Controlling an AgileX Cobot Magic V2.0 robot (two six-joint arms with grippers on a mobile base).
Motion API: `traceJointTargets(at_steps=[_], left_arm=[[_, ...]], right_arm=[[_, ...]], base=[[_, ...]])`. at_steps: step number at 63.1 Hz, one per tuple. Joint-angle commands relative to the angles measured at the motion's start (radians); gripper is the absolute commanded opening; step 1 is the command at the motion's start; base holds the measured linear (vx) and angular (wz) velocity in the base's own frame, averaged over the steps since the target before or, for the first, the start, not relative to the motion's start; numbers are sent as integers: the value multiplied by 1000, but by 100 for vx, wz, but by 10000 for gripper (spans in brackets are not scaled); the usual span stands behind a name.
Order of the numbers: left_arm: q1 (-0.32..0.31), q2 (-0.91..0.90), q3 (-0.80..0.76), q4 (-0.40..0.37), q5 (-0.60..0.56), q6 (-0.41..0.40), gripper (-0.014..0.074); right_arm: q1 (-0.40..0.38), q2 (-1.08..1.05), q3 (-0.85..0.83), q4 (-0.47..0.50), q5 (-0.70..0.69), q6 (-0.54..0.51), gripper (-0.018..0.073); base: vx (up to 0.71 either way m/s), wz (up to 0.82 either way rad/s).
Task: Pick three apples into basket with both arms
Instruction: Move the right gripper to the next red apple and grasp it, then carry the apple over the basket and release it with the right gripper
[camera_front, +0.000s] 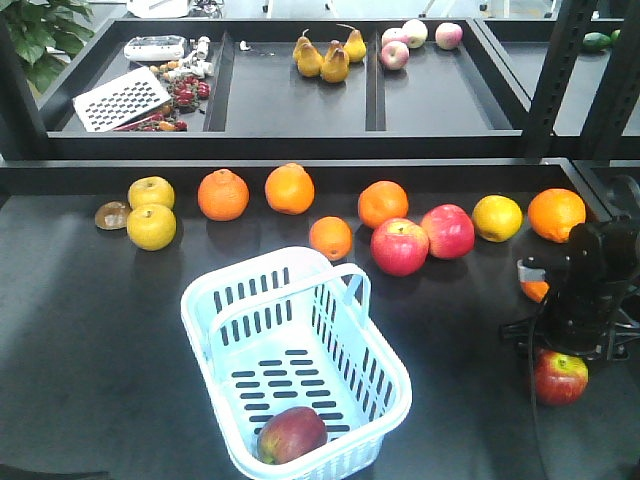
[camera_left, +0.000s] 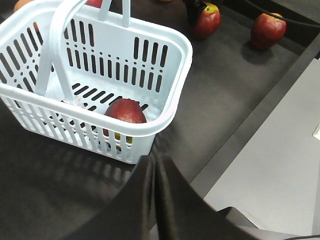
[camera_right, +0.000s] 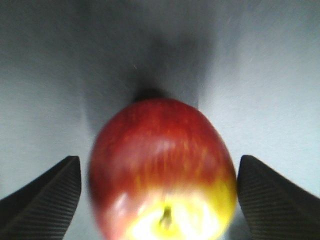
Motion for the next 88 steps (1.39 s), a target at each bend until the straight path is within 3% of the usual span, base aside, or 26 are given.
traceJointTargets(at_steps=[1,10,20,28,35,48,59,73,81,88], left_arm=[[1,3,-24,-21,-59,-6,-6],[1,3,-24,-21,-59,-6,-6],[1,3,-24,-21,-59,-6,-6],[1,3,-24,-21,-59,-6,-6],[1,3,-24,-22,-59,-5,-6],[1,3,-24,-24,-59,-5,-6],[1,3,-24,-25,-59,-5,-6],[1,3,-24,-25,-59,-5,-6],[1,3,-24,-25,-59,-5,-6],[1,3,-24,-25,-59,-5,-6]], right_arm=[[-6,-44,-26,-10,-17,-14,572],[-6,-66,-26,-7,-10,-18,466],[-3,-148,-26,16,19,-43,184],[-3,-241,-26,91,58,-119,-17],[-3,-324,-26,208,114,-209,-10],[1,-523,-18,534,254,-446,-7],[101,-649,-18,706,316,-532,-4],[387,-657,-18,724,217,-473,1],[478,-606,-18,681,128,-400,38],[519,-540,-18,670,115,-385,140]], base=[[0,0],[0,0],[0,0],[0,0],[0,0],[0,0],[0,0],[0,0],[0,0],[0,0]])
